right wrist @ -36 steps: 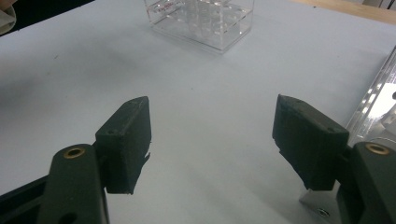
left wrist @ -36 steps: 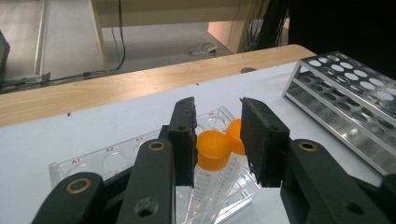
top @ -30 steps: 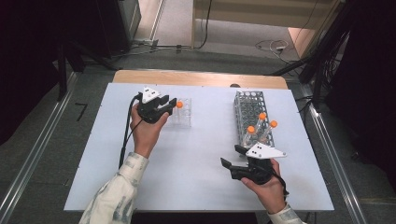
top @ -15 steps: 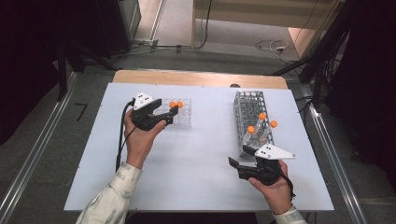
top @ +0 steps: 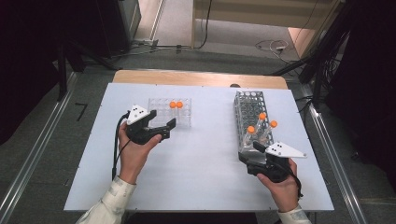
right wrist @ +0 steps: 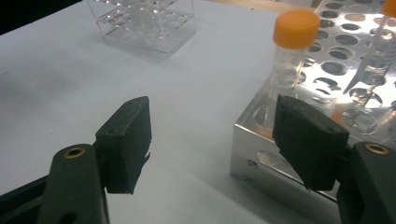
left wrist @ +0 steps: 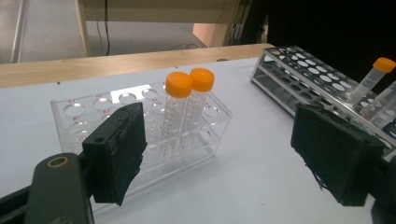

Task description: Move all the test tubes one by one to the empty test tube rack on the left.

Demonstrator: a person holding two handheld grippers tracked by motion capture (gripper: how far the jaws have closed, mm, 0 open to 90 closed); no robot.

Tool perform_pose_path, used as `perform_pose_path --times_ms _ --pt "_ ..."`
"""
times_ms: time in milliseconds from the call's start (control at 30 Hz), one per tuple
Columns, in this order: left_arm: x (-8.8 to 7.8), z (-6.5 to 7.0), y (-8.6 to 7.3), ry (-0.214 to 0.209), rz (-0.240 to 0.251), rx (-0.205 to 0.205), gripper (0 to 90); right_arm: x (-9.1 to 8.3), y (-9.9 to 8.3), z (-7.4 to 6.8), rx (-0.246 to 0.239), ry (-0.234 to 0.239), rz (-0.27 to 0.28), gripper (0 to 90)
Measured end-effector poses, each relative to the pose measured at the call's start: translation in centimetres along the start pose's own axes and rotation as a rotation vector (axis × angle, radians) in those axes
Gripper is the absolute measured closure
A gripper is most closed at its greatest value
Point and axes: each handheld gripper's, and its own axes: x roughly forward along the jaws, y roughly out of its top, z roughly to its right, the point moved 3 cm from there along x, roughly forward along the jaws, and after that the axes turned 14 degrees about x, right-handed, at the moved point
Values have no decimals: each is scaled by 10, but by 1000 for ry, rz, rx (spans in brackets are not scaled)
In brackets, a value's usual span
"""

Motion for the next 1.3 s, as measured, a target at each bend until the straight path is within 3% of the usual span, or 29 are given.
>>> perform_pose_path --times_ms 200,600,1300 --pt "-4 3 -3 -8 -4 -1 183 8 5 10 1 -53 30 297" --pt "-8 5 -5 -14 -8 -2 183 27 14 23 15 -111 59 433" --pt "-5 7 -8 -23 -17 -2 185 41 18 29 -4 -133 69 708"
